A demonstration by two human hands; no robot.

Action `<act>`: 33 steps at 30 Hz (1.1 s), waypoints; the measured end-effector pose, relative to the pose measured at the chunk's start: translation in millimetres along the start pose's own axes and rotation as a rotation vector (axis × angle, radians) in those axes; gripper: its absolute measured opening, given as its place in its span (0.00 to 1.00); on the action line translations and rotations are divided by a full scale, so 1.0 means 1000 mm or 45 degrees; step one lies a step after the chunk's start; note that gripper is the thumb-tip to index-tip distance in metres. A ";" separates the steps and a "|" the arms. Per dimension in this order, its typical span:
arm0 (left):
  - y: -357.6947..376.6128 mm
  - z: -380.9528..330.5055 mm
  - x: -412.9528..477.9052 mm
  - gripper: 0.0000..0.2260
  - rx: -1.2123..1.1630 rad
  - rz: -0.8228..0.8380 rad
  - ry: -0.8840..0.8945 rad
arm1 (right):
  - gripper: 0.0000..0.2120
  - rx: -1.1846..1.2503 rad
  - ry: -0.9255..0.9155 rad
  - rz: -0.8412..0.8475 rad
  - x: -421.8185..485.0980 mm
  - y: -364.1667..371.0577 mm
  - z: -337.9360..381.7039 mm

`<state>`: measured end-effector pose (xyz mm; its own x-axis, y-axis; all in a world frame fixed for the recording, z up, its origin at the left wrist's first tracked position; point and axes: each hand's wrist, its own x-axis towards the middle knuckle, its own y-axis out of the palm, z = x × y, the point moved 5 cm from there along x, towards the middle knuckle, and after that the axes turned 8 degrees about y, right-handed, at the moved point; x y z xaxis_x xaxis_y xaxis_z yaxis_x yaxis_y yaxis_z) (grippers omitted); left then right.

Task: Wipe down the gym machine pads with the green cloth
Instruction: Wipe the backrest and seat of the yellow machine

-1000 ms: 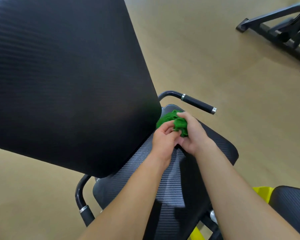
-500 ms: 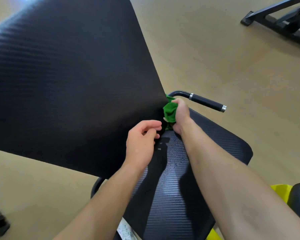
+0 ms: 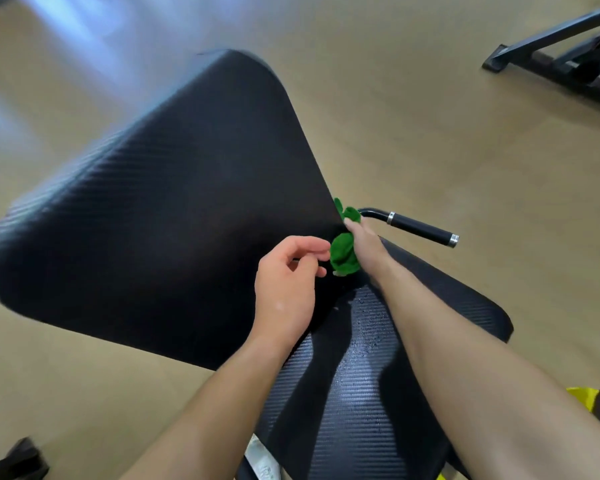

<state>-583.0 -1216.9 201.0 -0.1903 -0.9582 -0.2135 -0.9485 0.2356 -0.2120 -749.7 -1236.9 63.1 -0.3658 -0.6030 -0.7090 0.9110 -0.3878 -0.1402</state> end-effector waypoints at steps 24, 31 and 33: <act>-0.131 -0.155 0.012 0.21 1.377 -0.481 0.640 | 0.13 -0.881 -1.701 -0.178 -0.187 0.104 0.259; -0.041 -0.167 0.053 0.24 1.769 -0.155 0.857 | 0.17 -0.151 -0.853 -0.087 -0.102 0.035 0.233; -0.005 -0.165 0.064 0.20 1.947 -0.024 0.892 | 0.17 -0.081 -0.681 -0.002 -0.079 0.024 0.190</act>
<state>-631.9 -1306.7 345.5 -0.6497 -0.7460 0.1462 0.0680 -0.2486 -0.9662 -734.5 -1330.6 247.1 -0.3981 -0.8797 -0.2600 0.9140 -0.3563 -0.1941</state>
